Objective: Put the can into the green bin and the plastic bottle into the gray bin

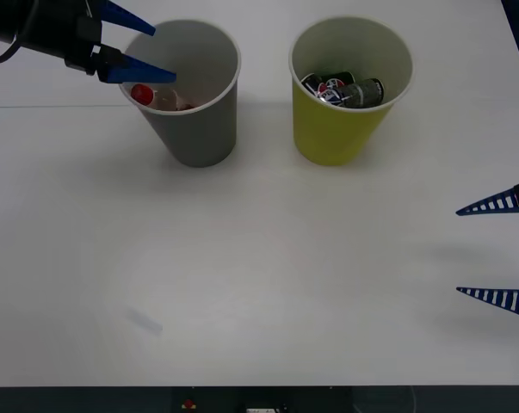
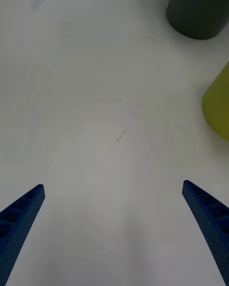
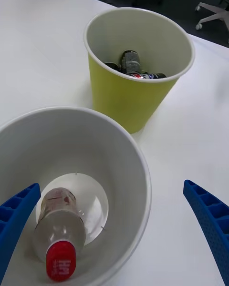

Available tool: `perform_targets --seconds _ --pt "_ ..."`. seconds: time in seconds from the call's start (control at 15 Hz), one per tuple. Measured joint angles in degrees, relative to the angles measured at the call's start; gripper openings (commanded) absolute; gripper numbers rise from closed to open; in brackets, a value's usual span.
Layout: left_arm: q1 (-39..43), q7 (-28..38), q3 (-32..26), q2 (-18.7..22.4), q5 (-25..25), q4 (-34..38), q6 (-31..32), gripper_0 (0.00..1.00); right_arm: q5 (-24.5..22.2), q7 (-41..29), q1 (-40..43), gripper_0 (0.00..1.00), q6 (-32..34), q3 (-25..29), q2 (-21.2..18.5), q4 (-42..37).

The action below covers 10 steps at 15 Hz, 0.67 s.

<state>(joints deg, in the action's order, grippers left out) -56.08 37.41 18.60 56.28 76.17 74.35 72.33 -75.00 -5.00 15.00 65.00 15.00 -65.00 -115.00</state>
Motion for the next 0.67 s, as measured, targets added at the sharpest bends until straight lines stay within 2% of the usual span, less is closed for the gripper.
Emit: perform_targets --seconds 0.67 --pt "26.87 -27.21 -10.77 6.94 -14.62 12.12 1.19 1.00 0.00 0.00 0.00 1.00 0.00 0.00 0.00 0.00"
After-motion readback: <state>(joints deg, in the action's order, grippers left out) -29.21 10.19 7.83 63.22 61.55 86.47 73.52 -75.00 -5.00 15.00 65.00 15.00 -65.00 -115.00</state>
